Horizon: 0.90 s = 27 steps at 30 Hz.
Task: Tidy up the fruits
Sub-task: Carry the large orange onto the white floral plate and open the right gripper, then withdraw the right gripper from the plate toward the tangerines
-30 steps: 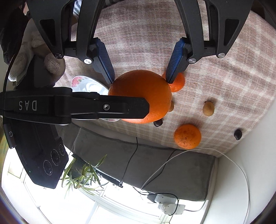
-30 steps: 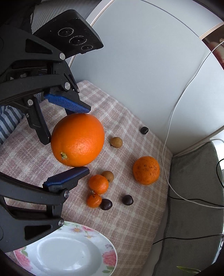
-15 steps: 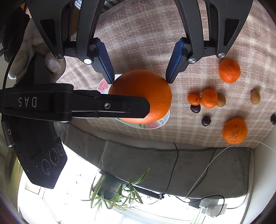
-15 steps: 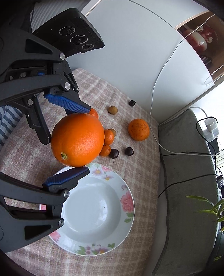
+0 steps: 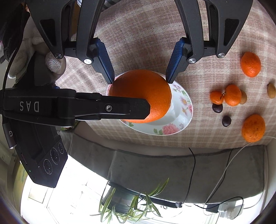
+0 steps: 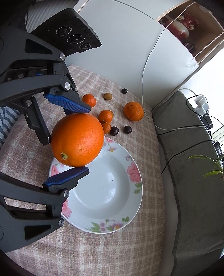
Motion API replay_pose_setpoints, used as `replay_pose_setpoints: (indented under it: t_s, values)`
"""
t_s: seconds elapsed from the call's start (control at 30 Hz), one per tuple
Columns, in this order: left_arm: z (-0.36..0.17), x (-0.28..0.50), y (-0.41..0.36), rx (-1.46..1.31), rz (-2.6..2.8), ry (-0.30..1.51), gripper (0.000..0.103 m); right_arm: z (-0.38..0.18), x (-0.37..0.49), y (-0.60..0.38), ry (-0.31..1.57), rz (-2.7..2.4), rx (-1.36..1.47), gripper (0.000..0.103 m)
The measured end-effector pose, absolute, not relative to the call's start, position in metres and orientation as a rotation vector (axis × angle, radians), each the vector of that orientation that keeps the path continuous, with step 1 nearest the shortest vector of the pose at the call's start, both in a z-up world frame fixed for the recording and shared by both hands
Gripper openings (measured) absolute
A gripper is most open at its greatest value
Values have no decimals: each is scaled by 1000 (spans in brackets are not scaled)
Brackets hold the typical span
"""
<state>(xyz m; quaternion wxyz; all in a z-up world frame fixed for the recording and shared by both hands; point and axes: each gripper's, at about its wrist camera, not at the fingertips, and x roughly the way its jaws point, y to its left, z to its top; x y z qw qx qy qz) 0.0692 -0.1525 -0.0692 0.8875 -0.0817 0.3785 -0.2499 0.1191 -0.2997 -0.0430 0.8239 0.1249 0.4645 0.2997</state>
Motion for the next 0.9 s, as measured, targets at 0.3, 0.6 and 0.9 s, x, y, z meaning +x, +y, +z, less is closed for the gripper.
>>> replay_pose_setpoints:
  t_s: [0.3,0.6,0.9]
  values:
    - [-72,74,-161,-148,-523,797,58,-49,124,-310,992,603,289,67]
    - [-65,68,-158,-129,-516,769,53,-30,123,-329,903,541,283,68]
    - [-64,59,-143,-116,-481,757,61,-23,115,-328,842,469,193,78]
